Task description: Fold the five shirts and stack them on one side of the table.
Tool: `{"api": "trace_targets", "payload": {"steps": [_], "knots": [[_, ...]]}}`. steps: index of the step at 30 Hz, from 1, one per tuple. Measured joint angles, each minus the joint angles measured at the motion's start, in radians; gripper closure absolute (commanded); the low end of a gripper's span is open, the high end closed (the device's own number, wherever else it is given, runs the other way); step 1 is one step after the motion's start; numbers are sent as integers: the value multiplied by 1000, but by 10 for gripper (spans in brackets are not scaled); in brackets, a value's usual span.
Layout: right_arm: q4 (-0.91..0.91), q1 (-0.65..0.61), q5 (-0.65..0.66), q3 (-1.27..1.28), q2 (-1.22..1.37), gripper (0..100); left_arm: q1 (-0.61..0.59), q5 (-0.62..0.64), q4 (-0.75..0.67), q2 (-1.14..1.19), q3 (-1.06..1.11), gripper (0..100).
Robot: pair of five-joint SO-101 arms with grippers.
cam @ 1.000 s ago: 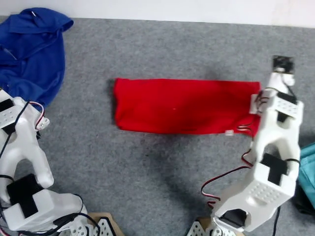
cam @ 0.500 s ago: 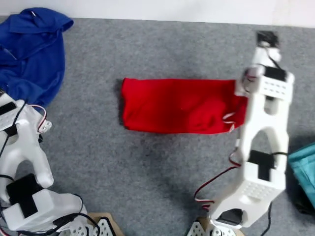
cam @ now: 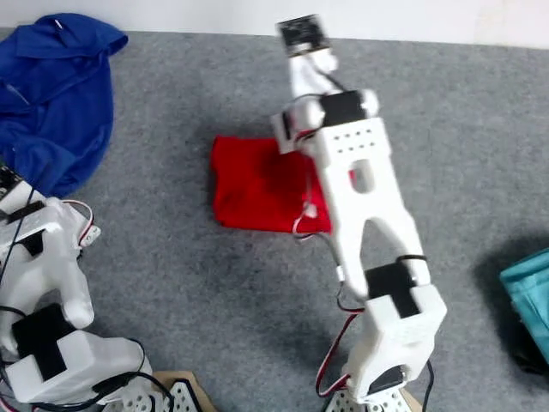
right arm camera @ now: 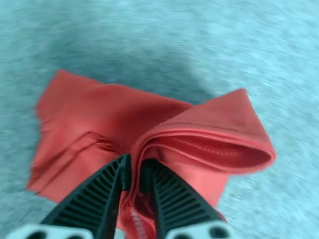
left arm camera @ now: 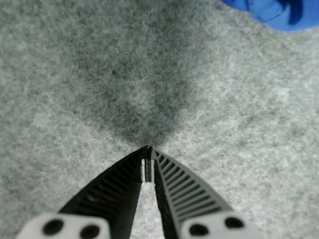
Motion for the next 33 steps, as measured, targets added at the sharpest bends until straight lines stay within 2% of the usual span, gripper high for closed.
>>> {"api": "trace_targets", "payload": {"steps": [9,16,21,28,30,33], "knots": [[-28,-137,-52,-5,58,982,0,0,-12,0,5,994],[-31,-201,-86,-5,167,837,0,0,-17,0,5,994],[-31,-285,-52,-5,180,798,0,2,-72,0,38,994],[15,-296,-2,-17,46,819,0,2,-81,0,40,994],[20,-258,25,-18,-17,861,0,2,-81,0,40,994],[20,-167,58,-18,-81,979,0,2,-81,0,40,994]]}}
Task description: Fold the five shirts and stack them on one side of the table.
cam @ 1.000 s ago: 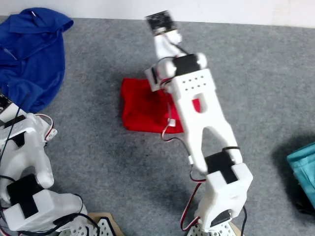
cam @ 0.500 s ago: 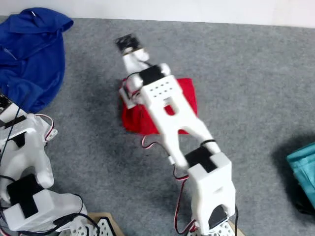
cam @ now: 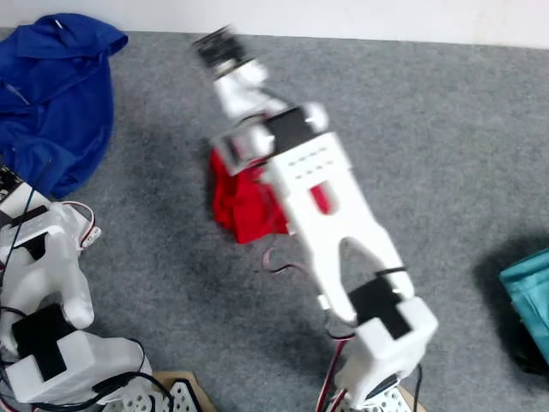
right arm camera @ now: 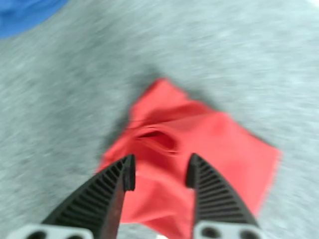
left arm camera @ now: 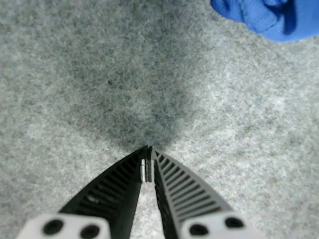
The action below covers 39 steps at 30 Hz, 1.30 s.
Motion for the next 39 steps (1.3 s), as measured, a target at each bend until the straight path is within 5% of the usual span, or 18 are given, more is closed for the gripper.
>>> {"api": "trace_targets", "payload": {"steps": [11,34,39], "knots": [[-3,193,35,26,74,992,0,0,0,0,0,994],[94,-86,-58,319,140,991,0,0,-35,0,15,994],[-23,-101,-64,545,40,991,0,0,-35,0,15,994]]}}
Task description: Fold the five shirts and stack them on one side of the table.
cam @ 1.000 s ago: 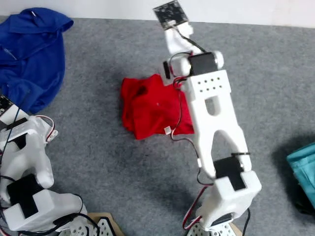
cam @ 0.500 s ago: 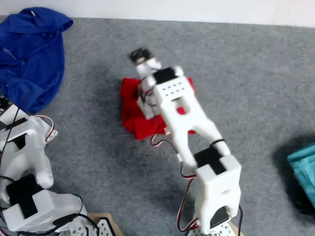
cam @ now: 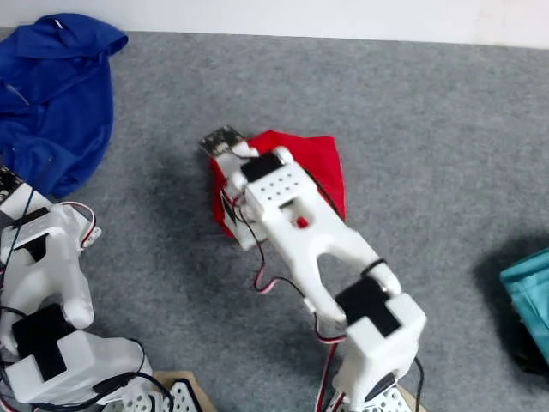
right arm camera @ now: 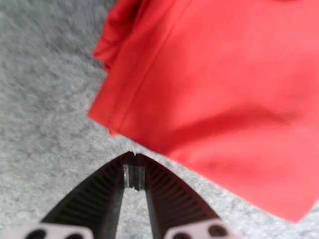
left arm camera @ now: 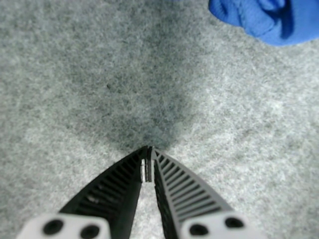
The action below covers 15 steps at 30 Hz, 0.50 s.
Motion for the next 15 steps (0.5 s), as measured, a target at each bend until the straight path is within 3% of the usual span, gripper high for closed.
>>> {"api": "trace_targets", "payload": {"steps": [4,11,15], "knots": [[-80,0,0,130,-68,991,0,0,0,0,3,994],[-83,2,15,89,-316,991,0,0,0,0,3,994],[-158,66,58,28,-351,991,0,0,0,0,3,994]]}}
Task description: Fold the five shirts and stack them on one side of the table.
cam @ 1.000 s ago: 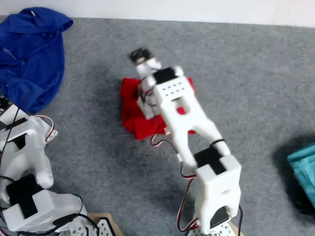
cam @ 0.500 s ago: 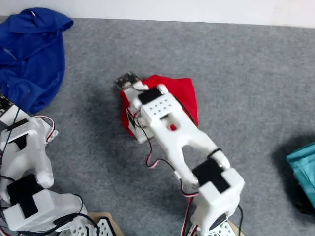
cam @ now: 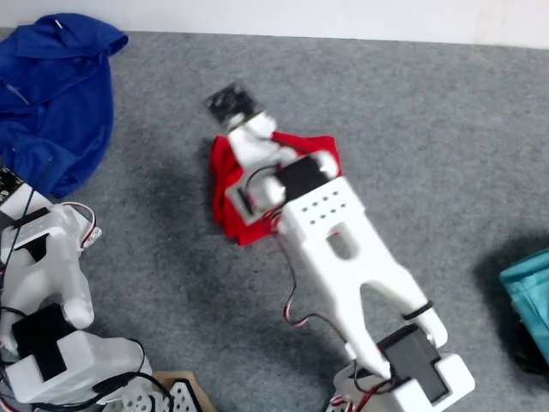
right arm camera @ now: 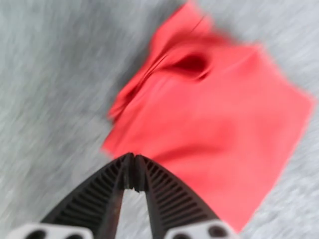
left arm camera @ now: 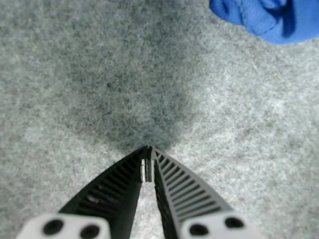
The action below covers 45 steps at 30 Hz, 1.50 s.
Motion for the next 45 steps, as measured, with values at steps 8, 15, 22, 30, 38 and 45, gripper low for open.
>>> {"api": "trace_targets", "payload": {"steps": [8,15,22,30,38,45], "knots": [[-250,84,9,-2,267,991,0,0,-6,0,0,994],[-457,87,9,-106,471,991,0,0,-6,0,0,994],[-486,87,38,-356,710,991,0,0,-12,0,0,994],[-390,60,40,-517,778,991,0,0,-23,0,0,994],[41,81,40,-552,512,991,0,0,-51,0,15,994],[219,157,40,-482,221,991,11,-2,-54,0,15,994]]}}
